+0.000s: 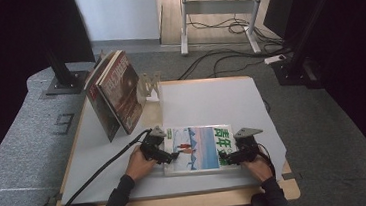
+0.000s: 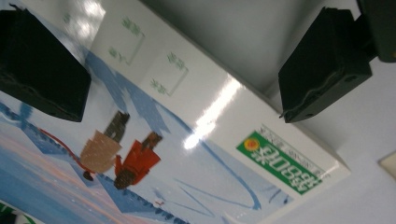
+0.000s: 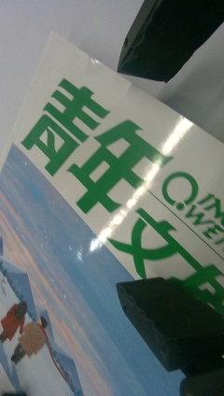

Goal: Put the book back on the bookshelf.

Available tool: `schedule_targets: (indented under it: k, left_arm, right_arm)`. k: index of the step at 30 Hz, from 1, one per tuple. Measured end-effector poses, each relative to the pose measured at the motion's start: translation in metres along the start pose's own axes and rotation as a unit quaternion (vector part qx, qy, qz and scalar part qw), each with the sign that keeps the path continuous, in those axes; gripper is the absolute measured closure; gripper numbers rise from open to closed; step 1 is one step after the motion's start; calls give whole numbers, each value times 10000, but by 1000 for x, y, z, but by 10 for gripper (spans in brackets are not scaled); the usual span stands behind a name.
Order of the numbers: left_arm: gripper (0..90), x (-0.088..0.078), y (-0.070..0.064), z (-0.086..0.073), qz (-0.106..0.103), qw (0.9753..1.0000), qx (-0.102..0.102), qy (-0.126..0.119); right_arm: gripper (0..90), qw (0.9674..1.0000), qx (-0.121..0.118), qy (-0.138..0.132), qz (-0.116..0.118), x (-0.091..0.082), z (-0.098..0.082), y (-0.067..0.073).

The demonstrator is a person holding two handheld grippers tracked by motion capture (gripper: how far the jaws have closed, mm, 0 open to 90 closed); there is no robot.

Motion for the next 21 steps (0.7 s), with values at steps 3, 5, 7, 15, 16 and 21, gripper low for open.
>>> schedule_targets:
  k: [3, 5, 7, 15, 16, 21]
  left_arm:
    - [20, 4, 5, 6, 86, 10000, 26, -6]
    - [19, 7, 8, 9, 112, 9999, 33, -2]
    - [19, 10, 12, 12, 157, 9998, -11, -84]
    - [6, 19, 22, 21, 212, 9997, -89, -84]
    - [3, 20, 22, 21, 215, 9997, -73, -93]
    - [12, 24, 29, 23, 193, 9993, -240, -196]
  right_arm:
    - [0, 10000, -10, -1, 44, -1, -2, 5]
    - [0, 10000, 4, -18, 69, -2, -4, 8]
    - [0, 10000, 13, -23, 78, -4, -6, 10]
    - [0, 10000, -51, -35, 68, -8, -12, 19]
    - [0, 9999, -70, -34, 64, -9, -12, 20]
    - [0, 9999, -69, -38, 79, -11, -15, 24]
Point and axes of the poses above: each handheld gripper's, and its own axes: x roughly forward along the jaws, z roughly out of its top, y roughly to its left, the point moved 6 cm from there along x, roughly forward along the jaws, and after that the axes turned 10 degrees about z, right-handed, at the moved point
